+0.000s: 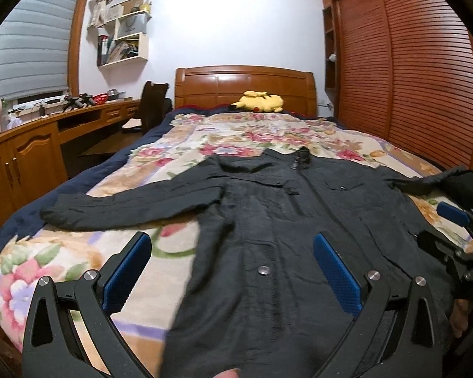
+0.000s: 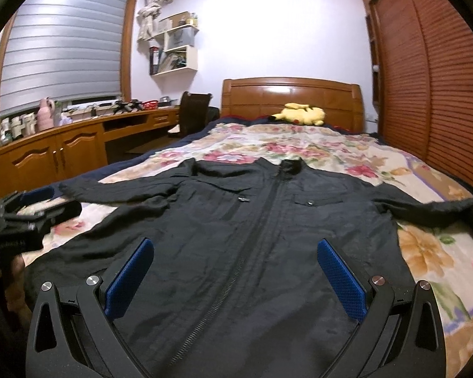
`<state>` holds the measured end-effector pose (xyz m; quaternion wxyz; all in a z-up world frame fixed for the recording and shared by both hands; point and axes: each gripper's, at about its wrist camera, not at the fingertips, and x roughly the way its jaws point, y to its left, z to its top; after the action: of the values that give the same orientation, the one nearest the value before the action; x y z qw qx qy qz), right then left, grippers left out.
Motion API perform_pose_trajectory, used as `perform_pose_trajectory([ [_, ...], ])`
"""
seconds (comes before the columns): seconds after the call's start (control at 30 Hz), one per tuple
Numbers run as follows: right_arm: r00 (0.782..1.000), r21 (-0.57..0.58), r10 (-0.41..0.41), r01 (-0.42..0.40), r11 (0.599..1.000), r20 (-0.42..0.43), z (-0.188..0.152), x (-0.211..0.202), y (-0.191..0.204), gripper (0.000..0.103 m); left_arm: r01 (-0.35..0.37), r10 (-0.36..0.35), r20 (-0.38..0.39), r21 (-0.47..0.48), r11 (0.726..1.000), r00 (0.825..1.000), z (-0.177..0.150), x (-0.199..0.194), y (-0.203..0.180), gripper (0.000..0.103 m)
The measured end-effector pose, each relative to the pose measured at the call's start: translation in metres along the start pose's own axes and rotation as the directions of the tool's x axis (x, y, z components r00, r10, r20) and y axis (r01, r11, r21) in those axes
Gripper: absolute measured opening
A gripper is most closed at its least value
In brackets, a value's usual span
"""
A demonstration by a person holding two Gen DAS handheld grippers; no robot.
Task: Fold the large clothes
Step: 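Move the left tool toward the jacket sleeve cuff nearest it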
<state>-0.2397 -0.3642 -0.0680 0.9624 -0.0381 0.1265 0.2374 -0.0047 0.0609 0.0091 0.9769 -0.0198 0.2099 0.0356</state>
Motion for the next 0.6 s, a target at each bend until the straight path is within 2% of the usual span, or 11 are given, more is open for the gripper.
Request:
perform_pose_trajectory([
  [0.33,0.998,-0.047,0.067,-0.067,0.997,0.000,0.010,0.018,-0.003,0.103,-0.081,0.082,-0.049,0.035,0.996,0.995,0.005,0.007,0.043,0.103],
  [0.6,0.993,-0.101,0.120,-0.121,0.987,-0.021,0.027,0.040,0.005,0.103,-0.081,0.083,-0.088,0.027,0.996,0.993,0.013,0.010,0.086,0.103],
])
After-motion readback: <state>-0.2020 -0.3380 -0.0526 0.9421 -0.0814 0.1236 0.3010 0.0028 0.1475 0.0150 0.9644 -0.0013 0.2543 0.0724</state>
